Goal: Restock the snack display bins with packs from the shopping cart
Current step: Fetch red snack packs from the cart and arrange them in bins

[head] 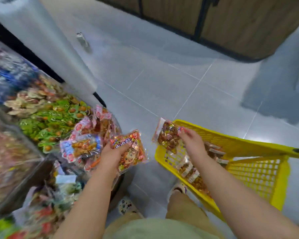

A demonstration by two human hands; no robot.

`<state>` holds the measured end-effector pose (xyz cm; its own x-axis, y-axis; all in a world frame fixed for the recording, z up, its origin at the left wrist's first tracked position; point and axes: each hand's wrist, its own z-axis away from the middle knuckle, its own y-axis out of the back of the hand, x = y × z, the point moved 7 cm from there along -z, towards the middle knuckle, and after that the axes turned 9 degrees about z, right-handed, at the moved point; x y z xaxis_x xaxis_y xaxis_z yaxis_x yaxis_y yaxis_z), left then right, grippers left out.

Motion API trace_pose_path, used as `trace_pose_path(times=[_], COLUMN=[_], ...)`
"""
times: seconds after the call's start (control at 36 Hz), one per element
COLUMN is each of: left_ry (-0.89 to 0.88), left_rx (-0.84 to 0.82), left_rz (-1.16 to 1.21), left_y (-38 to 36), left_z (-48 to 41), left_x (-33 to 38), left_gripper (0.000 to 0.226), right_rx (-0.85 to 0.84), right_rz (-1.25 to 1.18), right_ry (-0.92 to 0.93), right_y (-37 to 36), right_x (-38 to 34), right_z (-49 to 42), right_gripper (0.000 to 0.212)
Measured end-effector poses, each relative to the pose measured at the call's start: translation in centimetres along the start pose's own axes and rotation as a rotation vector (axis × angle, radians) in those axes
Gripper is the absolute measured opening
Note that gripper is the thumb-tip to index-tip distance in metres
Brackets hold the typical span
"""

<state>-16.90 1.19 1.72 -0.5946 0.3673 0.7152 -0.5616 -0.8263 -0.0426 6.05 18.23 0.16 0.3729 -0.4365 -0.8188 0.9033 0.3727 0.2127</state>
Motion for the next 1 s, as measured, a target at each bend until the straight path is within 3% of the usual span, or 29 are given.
trace_pose_path(times=[0.03,0.17,0.33,0.5,0.56,0.64,0.72,0.83,1.0], left_ry=[-0.009,-0.038,-0.17,-0.332,-0.378,-0.431,-0.456,-0.513,-0.496], left_rx=[-0.001,0.049,0.192,0.386,0.474,0.575,0.615,0.69,0.681], left_rz=[0.011,0.099,0.2,0.27,0.293,0.299,0.365,0.5,0.612], left_y=[1.8,11.9,24.2,35.4,38.8,43.5,46.7,49.7,52.1], left_z=[0.4,2.2,4.8,9.2,10.6,12.5,13.9,15.0,14.9], left_x=[0.8,4.6,6.9,8.0,8.2,8.4,8.6,9.2,9.9], left_gripper=[0.04,0.057,0.033,0.058,0.051,0.039,0.044,0.025,0.033], right_rx=[-0.01,-0.128,-0.492,-0.577,-0.571,-0.62,-0.647,-0.743,-0.816], right_rz=[-0.035,-0.126,-0.177,0.064,0.097,0.124,0.263,0.302,0.526], right_ry=[-0.002,-0.091,-0.201,-0.012,0.052,0.11,0.18,0.102,0.049], right_y=[-1.7,-11.2,-24.7,-34.5,-37.2,-41.3,-44.3,-48.1,-53.4], right_x=[-0.8,-3.1,-4.8,-8.2,-9.7,-12.0,-14.0,-15.2,-15.7], right_z=[0.8,5.3,11.8,17.5,19.2,21.5,23.1,24.5,25.2], right_gripper=[0.007,0.028,0.018,0.014,0.013,0.029,0.014,0.021,0.025])
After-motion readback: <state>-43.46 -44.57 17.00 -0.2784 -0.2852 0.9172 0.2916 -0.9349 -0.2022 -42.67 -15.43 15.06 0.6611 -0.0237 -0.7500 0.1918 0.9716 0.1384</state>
